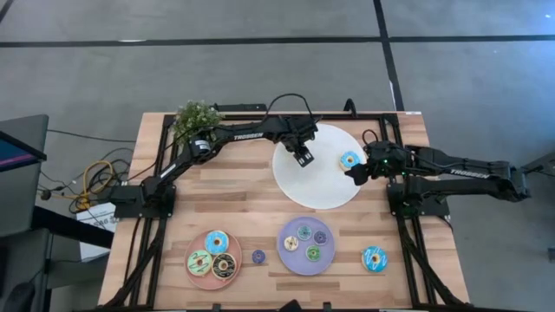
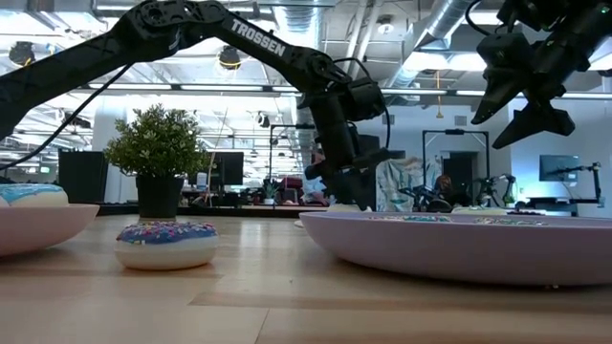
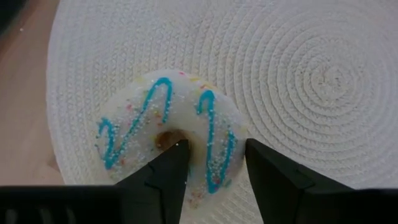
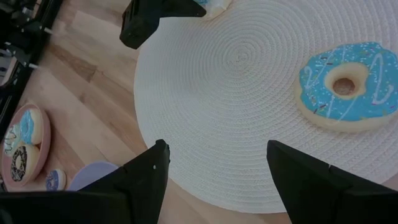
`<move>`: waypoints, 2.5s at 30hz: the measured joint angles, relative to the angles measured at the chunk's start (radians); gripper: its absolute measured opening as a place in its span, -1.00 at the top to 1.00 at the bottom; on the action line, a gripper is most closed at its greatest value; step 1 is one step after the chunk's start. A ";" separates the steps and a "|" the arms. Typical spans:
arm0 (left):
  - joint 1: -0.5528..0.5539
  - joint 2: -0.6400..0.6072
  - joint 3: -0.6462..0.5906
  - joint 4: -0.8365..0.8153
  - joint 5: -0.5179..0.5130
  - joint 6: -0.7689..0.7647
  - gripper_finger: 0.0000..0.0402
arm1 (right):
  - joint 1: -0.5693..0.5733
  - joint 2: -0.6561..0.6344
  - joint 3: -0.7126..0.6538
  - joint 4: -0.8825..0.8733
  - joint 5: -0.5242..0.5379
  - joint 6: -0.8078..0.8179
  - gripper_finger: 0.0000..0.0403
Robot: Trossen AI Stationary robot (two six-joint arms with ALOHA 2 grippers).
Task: Pick & Place donuts
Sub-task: Put the big white donut on the pink plate
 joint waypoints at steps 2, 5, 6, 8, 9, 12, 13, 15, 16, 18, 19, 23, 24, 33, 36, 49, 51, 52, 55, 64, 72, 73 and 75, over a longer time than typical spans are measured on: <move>0.000 0.000 0.000 0.000 -0.009 0.000 0.27 | 0.000 0.000 0.000 0.000 0.000 0.000 -0.29; 0.000 0.000 0.000 0.003 -0.011 -0.001 0.29 | 0.000 0.000 0.000 0.000 0.000 0.000 -0.29; 0.000 0.000 0.000 0.005 -0.011 -0.001 0.30 | 0.000 0.000 0.000 0.000 0.000 0.000 -0.29; 0.000 0.000 0.000 0.007 -0.012 -0.002 0.30 | 0.000 0.000 0.000 0.000 0.000 0.000 -0.29; 0.000 0.000 0.000 0.009 -0.012 -0.003 0.31 | 0.000 0.000 0.000 0.000 0.000 0.000 -0.29; 0.000 0.000 0.000 0.010 -0.012 -0.003 0.31 | 0.000 0.000 0.000 0.000 0.000 0.000 -0.29; 0.000 0.000 0.000 0.010 -0.013 -0.003 0.31 | 0.000 0.000 0.000 0.000 0.000 0.000 -0.29; 0.000 0.000 0.000 0.010 -0.024 -0.003 0.31 | 0.000 0.000 0.000 0.000 0.000 0.000 -0.29; 0.000 0.000 0.000 0.010 -0.032 -0.003 0.31 | 0.000 0.000 0.000 0.000 0.000 0.000 -0.29; 0.000 0.000 0.000 0.010 -0.039 -0.003 0.31 | 0.000 0.000 0.000 0.000 0.000 0.000 -0.29; 0.000 0.000 0.000 0.010 -0.040 -0.003 0.31 | 0.000 0.000 0.000 0.000 0.000 0.000 -0.29; 0.000 0.000 0.000 0.009 -0.037 -0.003 0.31 | 0.000 0.000 0.000 0.000 0.000 0.000 -0.29; 0.000 0.000 0.000 0.009 -0.037 -0.003 0.31 | 0.000 0.000 0.000 0.000 0.000 0.000 -0.29; 0.000 -0.007 0.050 -0.055 -0.038 -0.029 0.31 | 0.000 0.000 0.000 -0.001 -0.001 -0.007 -0.29; -0.005 -0.011 0.081 -0.070 -0.057 -0.040 0.31 | 0.000 0.000 0.000 -0.001 -0.001 -0.009 -0.29; -0.050 -0.009 0.122 -0.115 -0.084 -0.108 0.29 | 0.000 0.000 0.000 -0.001 -0.001 -0.062 -0.29; -0.050 -0.008 0.121 -0.112 -0.084 -0.110 0.24 | 0.000 0.000 0.000 -0.001 -0.001 -0.063 -0.29; -0.049 -0.006 0.122 -0.106 -0.084 -0.111 0.21 | 0.000 0.000 0.000 -0.001 -0.001 -0.063 -0.29; -0.043 0.015 0.123 -0.094 -0.084 -0.111 0.09 | 0.000 0.000 0.000 -0.001 -0.001 -0.064 -0.29; -0.032 0.076 0.120 -0.093 -0.108 -0.113 -0.22 | 0.000 0.000 0.000 -0.001 -0.002 -0.061 -0.29; -0.032 0.079 0.120 -0.093 -0.113 -0.112 -0.23 | 0.000 0.000 0.000 -0.001 -0.002 -0.061 -0.29; -0.032 0.079 0.120 -0.093 -0.114 -0.112 -0.22 | 0.000 0.000 0.000 0.000 -0.002 -0.061 -0.29; -0.032 0.079 0.120 -0.094 -0.114 -0.112 -0.17 | 0.000 0.000 0.000 0.000 -0.002 -0.061 -0.29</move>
